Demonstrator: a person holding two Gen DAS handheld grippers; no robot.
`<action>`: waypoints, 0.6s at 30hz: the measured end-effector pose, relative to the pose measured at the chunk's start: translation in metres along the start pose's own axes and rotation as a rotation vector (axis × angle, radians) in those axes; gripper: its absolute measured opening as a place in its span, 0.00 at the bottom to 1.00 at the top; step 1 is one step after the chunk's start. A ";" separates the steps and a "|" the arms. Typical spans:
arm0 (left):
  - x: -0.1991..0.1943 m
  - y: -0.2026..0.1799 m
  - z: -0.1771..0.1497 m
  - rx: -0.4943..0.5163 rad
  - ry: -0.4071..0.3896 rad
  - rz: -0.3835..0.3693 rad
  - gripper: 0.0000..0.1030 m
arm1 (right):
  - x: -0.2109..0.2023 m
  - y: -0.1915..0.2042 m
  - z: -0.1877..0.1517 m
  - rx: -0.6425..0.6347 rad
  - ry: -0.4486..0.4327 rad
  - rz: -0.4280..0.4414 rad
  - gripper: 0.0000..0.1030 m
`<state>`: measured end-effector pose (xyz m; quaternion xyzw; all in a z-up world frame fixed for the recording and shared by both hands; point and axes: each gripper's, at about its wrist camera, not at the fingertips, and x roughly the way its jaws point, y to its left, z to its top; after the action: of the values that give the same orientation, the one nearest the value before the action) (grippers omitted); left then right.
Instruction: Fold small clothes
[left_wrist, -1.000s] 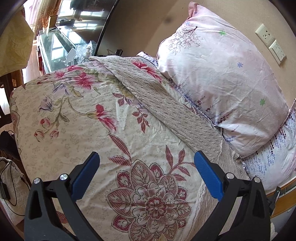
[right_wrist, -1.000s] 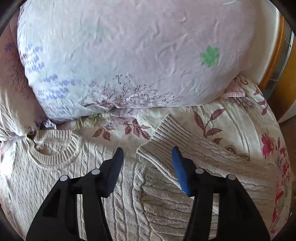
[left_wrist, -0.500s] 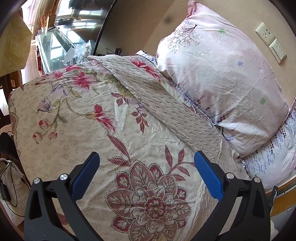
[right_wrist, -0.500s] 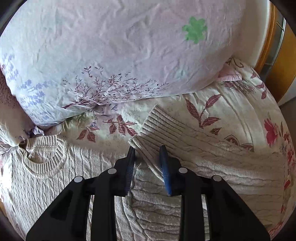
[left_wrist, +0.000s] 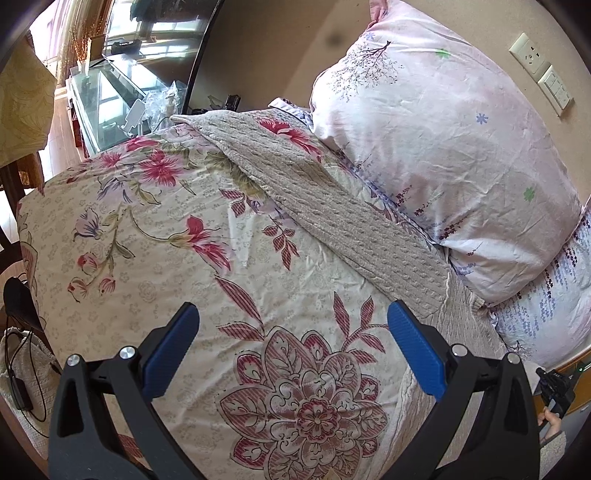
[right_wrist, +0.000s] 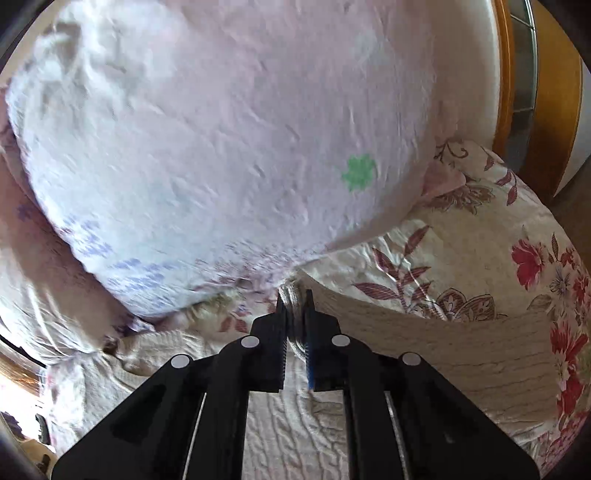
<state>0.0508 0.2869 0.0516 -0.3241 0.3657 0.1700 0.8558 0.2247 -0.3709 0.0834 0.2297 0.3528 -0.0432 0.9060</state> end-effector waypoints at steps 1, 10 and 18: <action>0.002 0.000 0.002 -0.004 0.005 -0.001 0.98 | -0.012 0.009 0.004 0.006 -0.023 0.041 0.08; 0.022 -0.012 0.005 0.007 0.054 -0.020 0.98 | -0.047 0.101 -0.078 -0.014 0.072 0.406 0.08; 0.027 -0.004 0.009 -0.022 0.110 -0.032 0.98 | 0.017 0.150 -0.174 -0.039 0.348 0.396 0.08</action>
<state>0.0755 0.2918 0.0380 -0.3483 0.4052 0.1424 0.8332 0.1657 -0.1582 0.0172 0.2806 0.4522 0.1817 0.8269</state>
